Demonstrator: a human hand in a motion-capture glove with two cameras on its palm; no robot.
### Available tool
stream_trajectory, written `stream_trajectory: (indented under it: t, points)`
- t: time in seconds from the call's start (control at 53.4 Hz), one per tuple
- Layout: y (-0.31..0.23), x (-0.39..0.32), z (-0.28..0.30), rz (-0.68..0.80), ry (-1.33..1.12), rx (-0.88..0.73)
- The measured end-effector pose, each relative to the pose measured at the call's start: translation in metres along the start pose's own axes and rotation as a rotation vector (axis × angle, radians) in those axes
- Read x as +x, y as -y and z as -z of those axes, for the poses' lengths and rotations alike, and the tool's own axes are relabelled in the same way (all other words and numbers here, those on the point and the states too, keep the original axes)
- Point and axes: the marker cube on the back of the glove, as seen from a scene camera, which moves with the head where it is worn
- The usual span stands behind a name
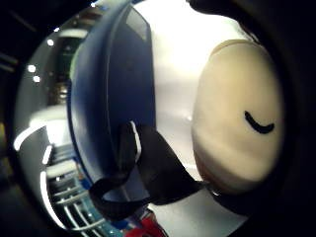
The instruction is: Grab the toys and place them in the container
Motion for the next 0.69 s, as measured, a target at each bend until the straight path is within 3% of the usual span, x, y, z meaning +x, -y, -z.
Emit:
stream_trajectory:
  t: [0.318, 0.693]
  points:
    - [-0.001, 0.002, -0.019, -0.032, -0.008, -0.144]
    - [0.000, -0.002, -0.022, -0.055, -0.027, -0.025]
